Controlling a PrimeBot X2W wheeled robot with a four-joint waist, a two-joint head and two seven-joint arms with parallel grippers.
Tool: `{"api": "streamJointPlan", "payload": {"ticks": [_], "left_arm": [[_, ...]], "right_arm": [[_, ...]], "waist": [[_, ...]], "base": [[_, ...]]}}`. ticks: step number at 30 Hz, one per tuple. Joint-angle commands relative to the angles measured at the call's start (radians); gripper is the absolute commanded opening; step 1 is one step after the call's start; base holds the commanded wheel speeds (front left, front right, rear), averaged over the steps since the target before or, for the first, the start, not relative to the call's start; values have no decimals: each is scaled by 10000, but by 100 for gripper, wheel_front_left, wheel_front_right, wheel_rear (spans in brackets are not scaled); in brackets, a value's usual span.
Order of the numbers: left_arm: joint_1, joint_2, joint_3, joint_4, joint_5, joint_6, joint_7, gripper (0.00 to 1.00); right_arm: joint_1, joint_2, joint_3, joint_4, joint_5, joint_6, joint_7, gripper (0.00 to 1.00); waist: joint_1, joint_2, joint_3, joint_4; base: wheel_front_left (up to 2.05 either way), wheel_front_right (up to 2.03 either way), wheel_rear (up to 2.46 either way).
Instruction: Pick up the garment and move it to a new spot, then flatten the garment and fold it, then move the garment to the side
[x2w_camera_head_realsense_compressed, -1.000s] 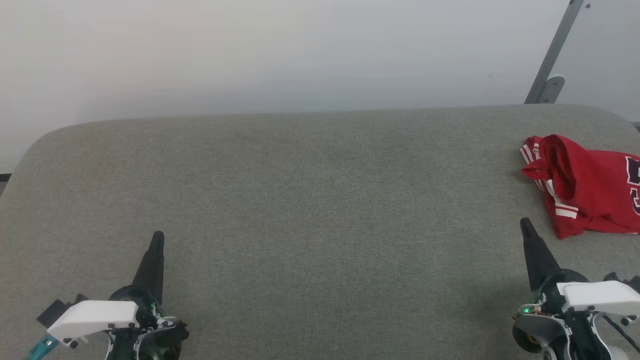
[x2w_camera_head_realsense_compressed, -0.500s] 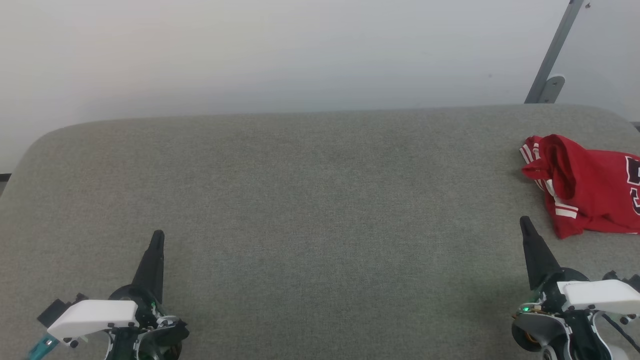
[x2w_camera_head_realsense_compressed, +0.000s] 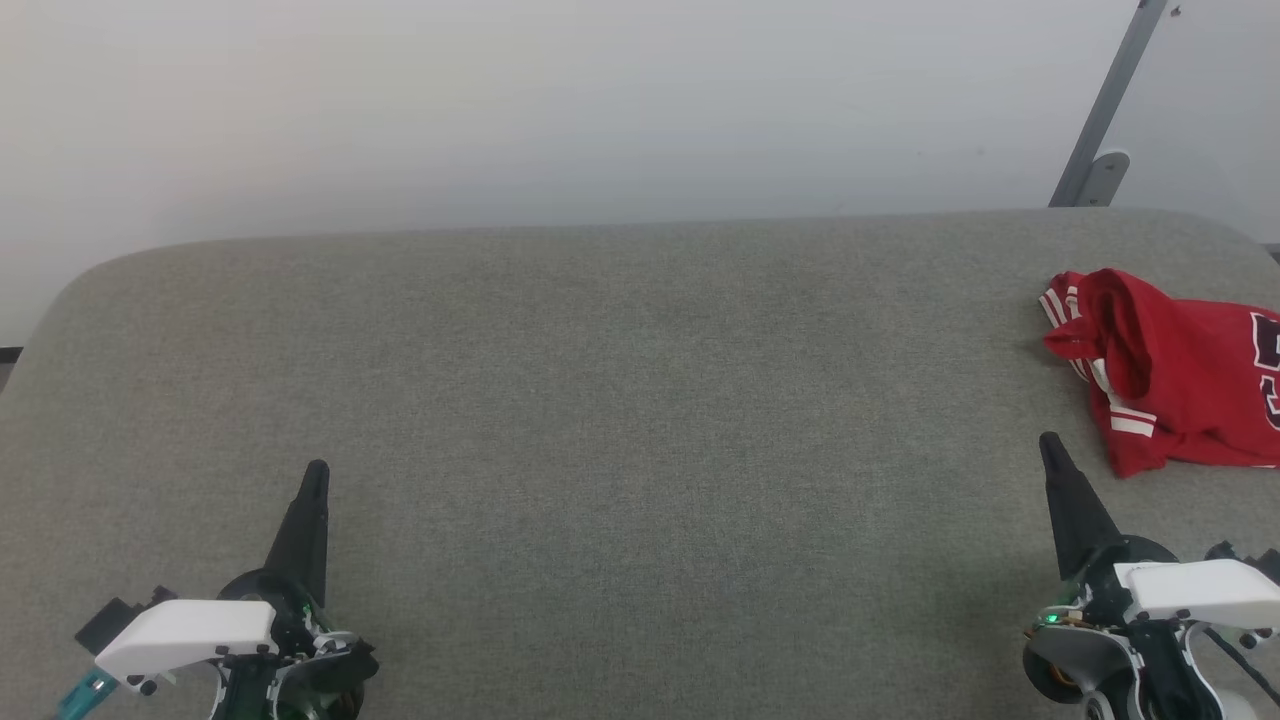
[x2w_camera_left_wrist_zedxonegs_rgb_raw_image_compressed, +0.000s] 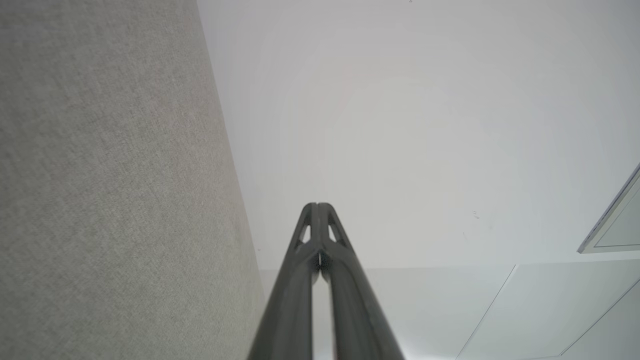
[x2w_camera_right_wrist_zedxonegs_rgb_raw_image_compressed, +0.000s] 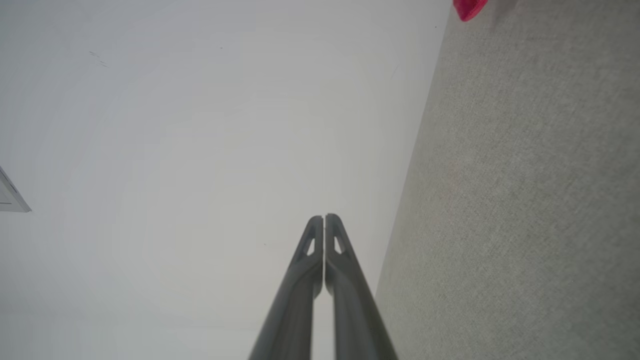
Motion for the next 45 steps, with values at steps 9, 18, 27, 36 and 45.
{"api": "streamJointPlan", "payload": {"ticks": [9, 18, 27, 36, 45], "left_arm": [[-122, -6, 34, -2, -15, -28, 30, 0], [-122, -7, 36, -3, -11, -28, 33, 0], [-122, -8, 38, -3, -7, -28, 36, 0], [-123, -9, 40, -3, -4, -28, 36, 0], [-123, -10, 42, -4, -1, -28, 39, 0]], "right_arm": [[-46, 15, -4, 21, 39, -3, 14, 0], [-46, 15, -5, 21, 39, -3, 13, 0], [-46, 15, -3, 21, 40, -3, 13, 0], [-46, 15, -1, 21, 40, -3, 12, 0], [-46, 15, -2, 21, 40, -3, 12, 0]], "waist": [[0, 0, 0, 0], [0, 0, 0, 0], [0, 0, 0, 0], [0, 0, 0, 0], [0, 0, 0, 0]], "base": [[0, 0, 0], [0, 0, 0], [0, 0, 0], [0, 0, 0], [0, 0, 0]]}}
